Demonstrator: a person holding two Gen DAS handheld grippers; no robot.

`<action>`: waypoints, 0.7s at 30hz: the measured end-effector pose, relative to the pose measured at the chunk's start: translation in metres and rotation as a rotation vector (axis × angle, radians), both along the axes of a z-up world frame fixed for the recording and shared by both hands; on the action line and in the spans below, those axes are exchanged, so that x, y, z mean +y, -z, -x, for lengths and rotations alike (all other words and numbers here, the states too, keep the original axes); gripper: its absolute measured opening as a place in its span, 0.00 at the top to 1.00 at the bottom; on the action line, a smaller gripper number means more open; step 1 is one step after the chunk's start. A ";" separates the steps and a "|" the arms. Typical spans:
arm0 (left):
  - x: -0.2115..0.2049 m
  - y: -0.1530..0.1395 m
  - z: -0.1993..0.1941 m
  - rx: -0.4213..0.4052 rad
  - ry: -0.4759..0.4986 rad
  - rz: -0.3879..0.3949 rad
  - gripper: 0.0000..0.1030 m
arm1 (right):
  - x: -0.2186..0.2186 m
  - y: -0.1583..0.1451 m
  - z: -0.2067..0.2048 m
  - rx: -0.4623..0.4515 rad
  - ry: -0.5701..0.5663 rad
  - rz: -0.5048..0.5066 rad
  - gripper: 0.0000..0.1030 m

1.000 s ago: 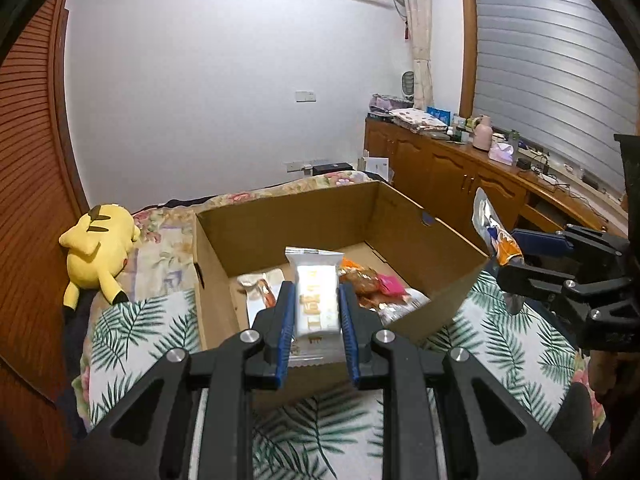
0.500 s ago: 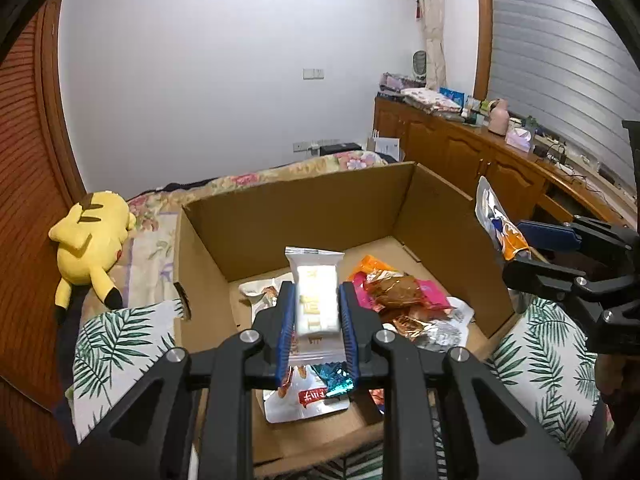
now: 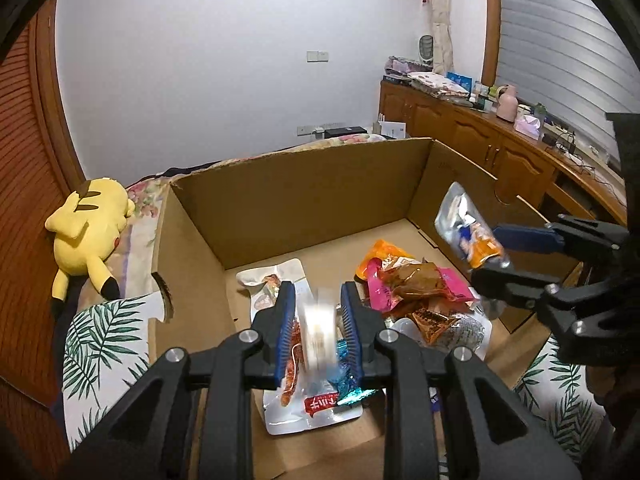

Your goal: Organize snacks

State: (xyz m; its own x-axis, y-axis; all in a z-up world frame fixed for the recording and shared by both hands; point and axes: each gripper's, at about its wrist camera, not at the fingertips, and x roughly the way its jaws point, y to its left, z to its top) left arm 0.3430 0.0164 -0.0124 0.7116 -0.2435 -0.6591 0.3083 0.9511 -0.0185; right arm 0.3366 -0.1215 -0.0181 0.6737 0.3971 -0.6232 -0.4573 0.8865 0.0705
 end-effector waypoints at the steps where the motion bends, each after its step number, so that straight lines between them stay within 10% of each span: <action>1: 0.000 0.000 0.000 0.001 -0.003 -0.004 0.77 | 0.001 0.002 -0.002 0.006 -0.003 -0.001 0.46; 21: 0.000 -0.015 0.027 -0.015 -0.065 -0.051 0.68 | 0.002 0.005 0.003 0.030 0.008 -0.010 0.40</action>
